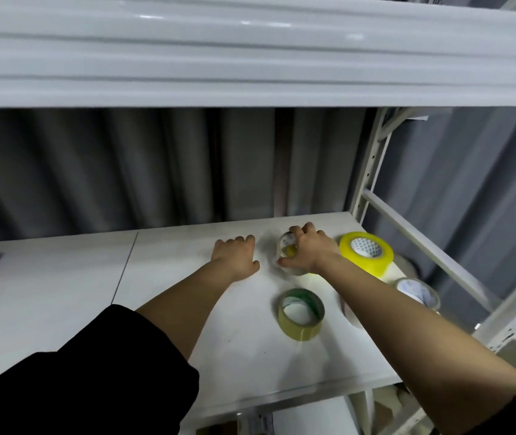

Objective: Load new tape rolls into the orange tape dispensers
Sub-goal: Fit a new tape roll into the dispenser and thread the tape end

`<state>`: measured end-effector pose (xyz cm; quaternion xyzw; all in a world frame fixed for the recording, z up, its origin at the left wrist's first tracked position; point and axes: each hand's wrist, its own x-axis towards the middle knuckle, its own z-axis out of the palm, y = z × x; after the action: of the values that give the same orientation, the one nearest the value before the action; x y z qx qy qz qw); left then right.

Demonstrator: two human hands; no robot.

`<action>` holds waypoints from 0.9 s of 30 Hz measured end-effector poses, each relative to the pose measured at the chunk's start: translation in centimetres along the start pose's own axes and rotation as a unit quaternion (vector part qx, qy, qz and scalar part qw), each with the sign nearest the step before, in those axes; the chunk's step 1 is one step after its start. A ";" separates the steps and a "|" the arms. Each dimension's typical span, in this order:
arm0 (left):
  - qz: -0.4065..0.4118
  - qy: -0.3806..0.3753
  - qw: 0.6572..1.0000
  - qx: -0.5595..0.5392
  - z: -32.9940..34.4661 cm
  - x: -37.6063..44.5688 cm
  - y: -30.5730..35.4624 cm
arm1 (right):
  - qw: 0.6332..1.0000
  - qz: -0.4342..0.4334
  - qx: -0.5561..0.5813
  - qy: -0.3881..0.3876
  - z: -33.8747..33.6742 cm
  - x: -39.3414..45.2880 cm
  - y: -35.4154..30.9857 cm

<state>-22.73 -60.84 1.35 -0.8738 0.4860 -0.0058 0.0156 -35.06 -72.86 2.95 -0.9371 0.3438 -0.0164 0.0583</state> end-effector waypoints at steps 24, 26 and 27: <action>-0.004 -0.102 0.994 0.026 2.9 9.2 16.0 | 0.994 -0.100 0.036 -0.018 -1.6 8.6 15.1; -0.007 -0.105 0.994 0.021 3.2 9.4 16.8 | 0.994 -0.096 0.056 -0.013 -1.6 8.9 15.4; -0.015 -0.107 0.994 0.021 3.5 9.5 17.1 | 0.994 -0.093 0.064 -0.010 -1.6 9.0 15.6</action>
<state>-32.13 -77.79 -2.74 -0.8760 0.4684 0.0769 0.0861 -38.30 -90.64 2.56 -0.9595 0.2528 -0.0340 0.1195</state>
